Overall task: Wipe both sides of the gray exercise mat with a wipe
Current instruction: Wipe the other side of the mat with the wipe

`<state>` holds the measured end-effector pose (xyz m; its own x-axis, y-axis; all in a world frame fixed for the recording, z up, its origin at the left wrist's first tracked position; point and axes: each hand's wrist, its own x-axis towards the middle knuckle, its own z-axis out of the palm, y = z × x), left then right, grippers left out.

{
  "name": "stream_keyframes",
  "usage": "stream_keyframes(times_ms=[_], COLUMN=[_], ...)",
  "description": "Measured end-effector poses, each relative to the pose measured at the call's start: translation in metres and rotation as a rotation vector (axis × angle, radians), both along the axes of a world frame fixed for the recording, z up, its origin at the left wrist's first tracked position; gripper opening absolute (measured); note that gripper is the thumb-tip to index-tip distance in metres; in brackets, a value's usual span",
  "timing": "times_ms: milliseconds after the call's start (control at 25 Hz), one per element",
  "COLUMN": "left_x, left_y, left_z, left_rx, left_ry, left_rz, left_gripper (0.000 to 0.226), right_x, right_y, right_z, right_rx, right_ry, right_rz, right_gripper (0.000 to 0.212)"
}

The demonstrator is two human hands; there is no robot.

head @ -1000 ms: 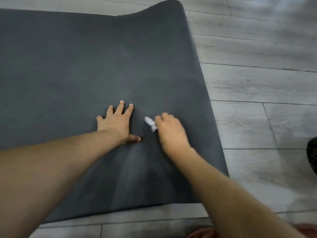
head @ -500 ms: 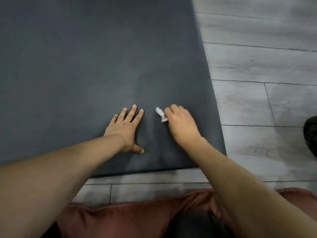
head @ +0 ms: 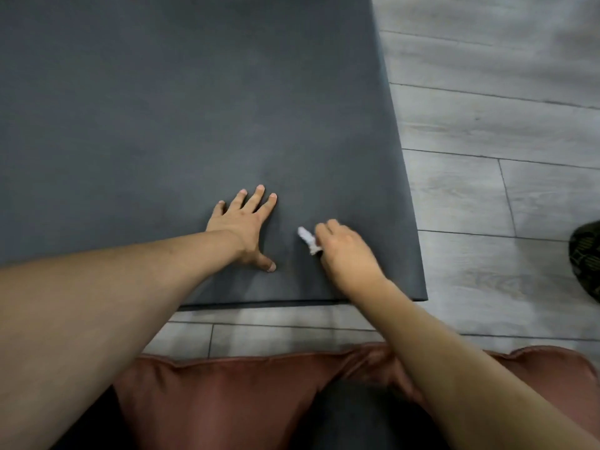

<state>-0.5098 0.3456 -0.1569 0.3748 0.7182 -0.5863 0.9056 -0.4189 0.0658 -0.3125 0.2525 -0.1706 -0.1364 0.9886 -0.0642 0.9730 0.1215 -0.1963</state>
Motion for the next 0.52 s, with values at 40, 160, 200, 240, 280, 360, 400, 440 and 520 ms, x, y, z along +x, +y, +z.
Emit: stream_keyframes(times_ms=[40,160,200,240,280,360,400,440,520], left_x=[0.000,-0.003,-0.004,-0.006,-0.010,-0.026,-0.036,-0.047,-0.071], left_y=[-0.002,-0.004,-0.003,0.000,0.005,0.025,0.037,0.051,0.079], left_z=[0.002,0.000,0.001,0.002,0.003,0.003,0.001,-0.001,-0.013], left_rx=[-0.012,-0.020,-0.009,0.019,0.062,0.184,0.253,0.322,0.430], left_ry=[0.006,-0.010,-0.023,-0.062,-0.119,-0.216,-0.219,-0.209,-0.194], left_rz=[0.004,0.003,-0.013,-0.019,-0.003,0.055,0.078,0.099,0.130], left_gripper=[0.142,0.138,0.131,0.117,0.098,0.066,0.059,0.057,0.058], right_x=[0.038,0.088,0.067,0.035,-0.001,-0.053,-0.059,-0.060,-0.059], right_y=[-0.005,-0.029,-0.030,-0.026,-0.024,-0.007,0.016,0.045,0.104], right_z=[-0.001,0.002,0.002,-0.001,-0.005,-0.011,-0.013,-0.016,-0.020], right_rx=[-0.001,0.027,0.028,0.025,0.041,0.087,0.127,0.183,0.255], right_ry=[-0.083,-0.084,-0.059,-0.013,0.056,0.063,0.065,0.052,0.070], right_rz=[-0.187,-0.640,-0.603,-0.463,-0.262,0.116,0.216,0.249,0.204], right_gripper=[0.014,0.016,0.017,0.020,0.024,0.030,0.026,0.018,0.014])
